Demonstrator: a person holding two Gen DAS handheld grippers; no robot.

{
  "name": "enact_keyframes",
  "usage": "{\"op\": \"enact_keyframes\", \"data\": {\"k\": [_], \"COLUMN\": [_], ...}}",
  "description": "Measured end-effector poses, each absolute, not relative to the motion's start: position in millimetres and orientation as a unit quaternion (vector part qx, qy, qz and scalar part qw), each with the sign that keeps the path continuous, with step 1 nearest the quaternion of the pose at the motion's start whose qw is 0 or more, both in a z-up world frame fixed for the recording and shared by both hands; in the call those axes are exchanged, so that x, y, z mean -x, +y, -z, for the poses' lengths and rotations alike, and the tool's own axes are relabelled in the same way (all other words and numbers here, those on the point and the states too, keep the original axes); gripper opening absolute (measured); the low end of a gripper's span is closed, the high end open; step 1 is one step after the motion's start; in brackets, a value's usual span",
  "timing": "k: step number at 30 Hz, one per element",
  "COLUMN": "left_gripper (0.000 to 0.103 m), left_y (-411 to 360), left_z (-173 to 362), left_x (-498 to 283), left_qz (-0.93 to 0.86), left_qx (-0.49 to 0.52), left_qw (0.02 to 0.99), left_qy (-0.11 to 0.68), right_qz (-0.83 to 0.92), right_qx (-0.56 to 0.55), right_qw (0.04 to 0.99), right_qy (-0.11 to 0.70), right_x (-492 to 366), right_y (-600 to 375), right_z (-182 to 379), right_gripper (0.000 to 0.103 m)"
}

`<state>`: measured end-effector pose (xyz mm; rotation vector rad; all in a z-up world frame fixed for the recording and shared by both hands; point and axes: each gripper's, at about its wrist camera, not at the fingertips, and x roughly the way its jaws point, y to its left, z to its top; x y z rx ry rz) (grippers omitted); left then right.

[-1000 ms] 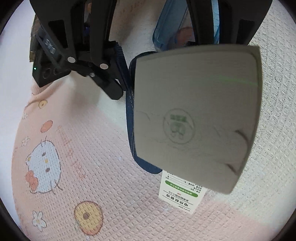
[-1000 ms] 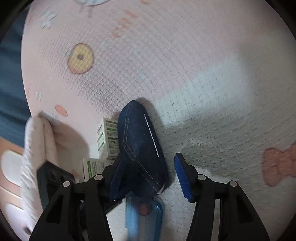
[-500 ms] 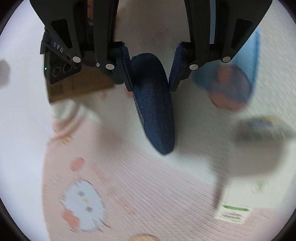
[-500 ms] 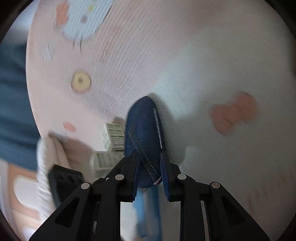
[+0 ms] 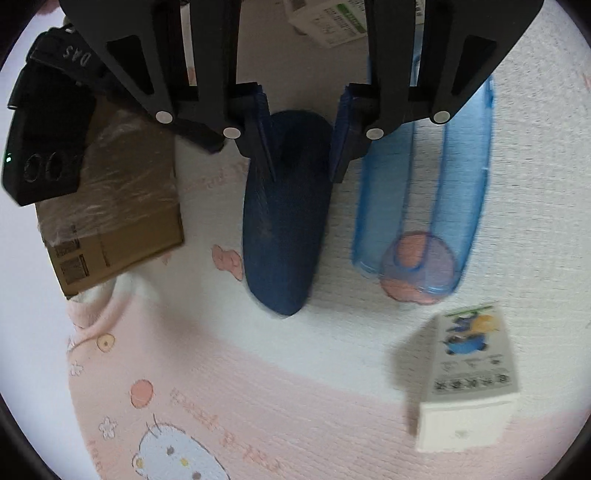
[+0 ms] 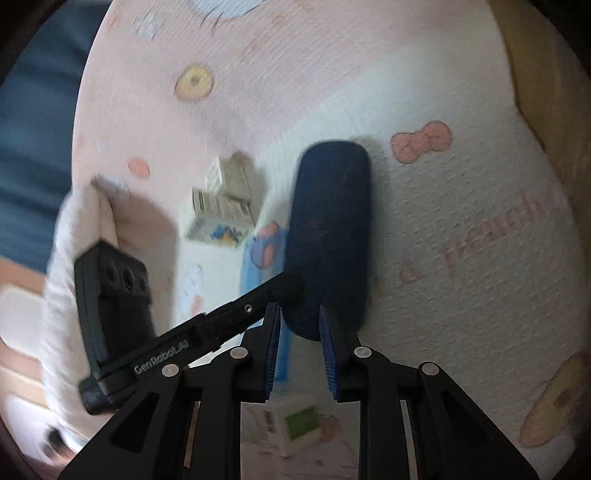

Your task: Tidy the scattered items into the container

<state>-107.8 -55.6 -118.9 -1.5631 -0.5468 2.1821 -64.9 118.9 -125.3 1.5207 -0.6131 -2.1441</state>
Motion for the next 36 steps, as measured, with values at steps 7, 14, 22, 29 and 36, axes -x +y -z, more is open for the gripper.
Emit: {"op": "enact_keyframes", "data": {"k": [7, 14, 22, 29, 36], "left_gripper": [0.032, 0.032, 0.016, 0.013, 0.012], "left_y": [-64, -62, -51, -54, -56], "left_z": [105, 110, 126, 138, 139], "left_x": [99, 86, 71, 77, 89], "left_qz": [-0.802, -0.809, -0.8, -0.77, -0.765], "left_qx": [0.539, 0.545, 0.57, 0.601, 0.611], "left_qw": [0.178, 0.146, 0.12, 0.117, 0.12], "left_qy": [-0.187, -0.165, -0.143, -0.18, -0.166], "right_qz": [0.819, 0.834, 0.755, 0.775, 0.754], "right_qx": [-0.511, -0.507, -0.574, -0.571, -0.605], "right_qw": [0.193, 0.16, 0.188, 0.172, 0.17], "right_qy": [-0.177, -0.143, -0.254, -0.21, -0.191], "right_x": [86, 119, 172, 209, 218], "right_y": [134, 130, 126, 111, 117], "right_z": [106, 106, 130, 134, 153], "right_gripper": [0.02, 0.02, 0.02, 0.02, 0.02]}}
